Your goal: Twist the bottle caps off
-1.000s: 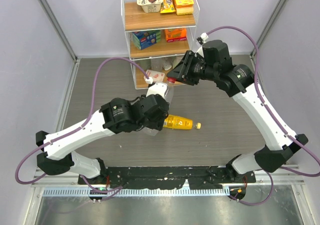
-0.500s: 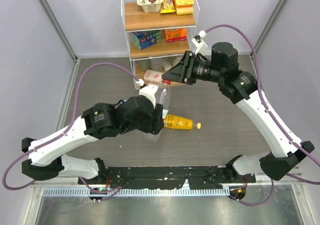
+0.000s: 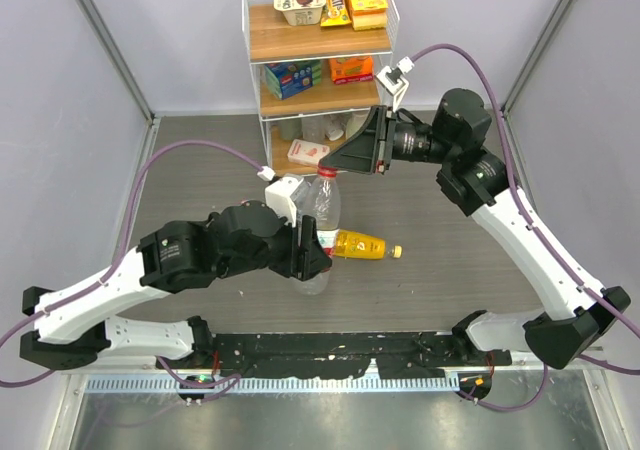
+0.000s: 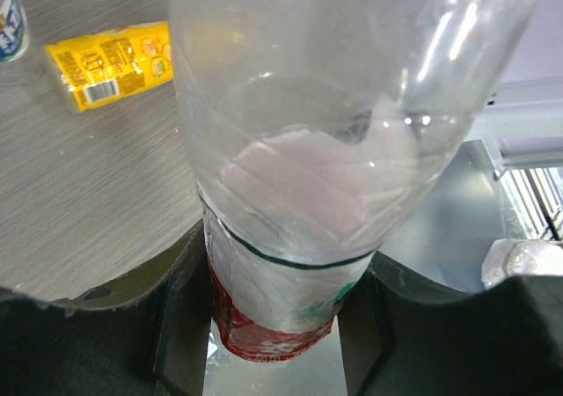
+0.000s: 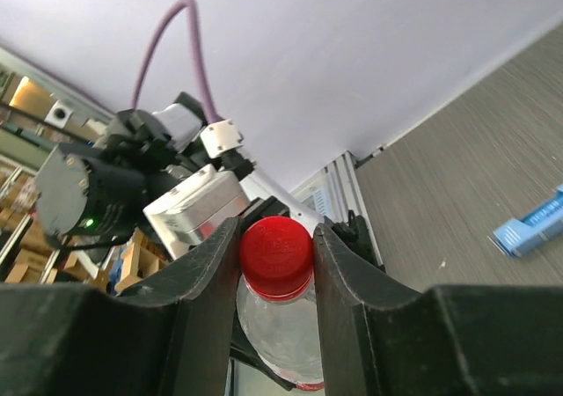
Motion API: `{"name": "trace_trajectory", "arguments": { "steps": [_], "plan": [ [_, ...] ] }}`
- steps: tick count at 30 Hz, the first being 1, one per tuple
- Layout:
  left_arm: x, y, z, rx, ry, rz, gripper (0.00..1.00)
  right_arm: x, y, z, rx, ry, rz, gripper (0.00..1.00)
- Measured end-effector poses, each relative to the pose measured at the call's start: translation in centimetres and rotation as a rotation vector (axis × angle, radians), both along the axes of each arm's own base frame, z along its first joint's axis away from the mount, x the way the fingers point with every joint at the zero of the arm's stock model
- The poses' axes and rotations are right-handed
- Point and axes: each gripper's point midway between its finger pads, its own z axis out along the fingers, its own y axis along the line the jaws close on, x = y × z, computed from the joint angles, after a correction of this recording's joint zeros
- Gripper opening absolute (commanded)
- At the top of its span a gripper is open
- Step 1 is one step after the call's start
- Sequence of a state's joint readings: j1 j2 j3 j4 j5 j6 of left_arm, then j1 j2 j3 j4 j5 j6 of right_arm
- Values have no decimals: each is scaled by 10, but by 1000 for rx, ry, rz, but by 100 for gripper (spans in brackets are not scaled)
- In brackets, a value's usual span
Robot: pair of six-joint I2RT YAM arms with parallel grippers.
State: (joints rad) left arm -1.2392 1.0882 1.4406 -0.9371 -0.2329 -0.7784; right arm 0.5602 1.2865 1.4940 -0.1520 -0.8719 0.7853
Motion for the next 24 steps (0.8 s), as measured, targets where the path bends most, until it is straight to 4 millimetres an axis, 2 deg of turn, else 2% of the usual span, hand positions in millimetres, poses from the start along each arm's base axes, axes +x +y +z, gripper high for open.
{"name": "trace_trajectory", "arguments": {
  "steps": [5,11,12,17,19,20,21,24],
  "plan": [
    [-5,-2,9,-49,-3,-26,0,-12,-1,14,49,-54,74,2],
    [-6,-2,12,-80,-12,-29,0,-12,-5,17,58,-61,91,3],
    [-6,-3,12,-84,-14,-29,0,-11,-6,17,58,-58,89,9],
    [-3,-7,15,-108,-24,-23,0,-2,-15,17,56,-35,62,27],
    [-2,-9,17,-119,-29,-21,0,1,-18,17,55,-27,53,58],
    [-1,-10,17,-122,-31,-19,0,2,-20,17,54,-22,46,63],
    [-1,-11,16,-125,-30,-18,0,2,-21,17,53,-13,41,73],
    [1,-8,5,-97,-12,0,0,3,-30,22,57,-14,6,88]
  ]
}}
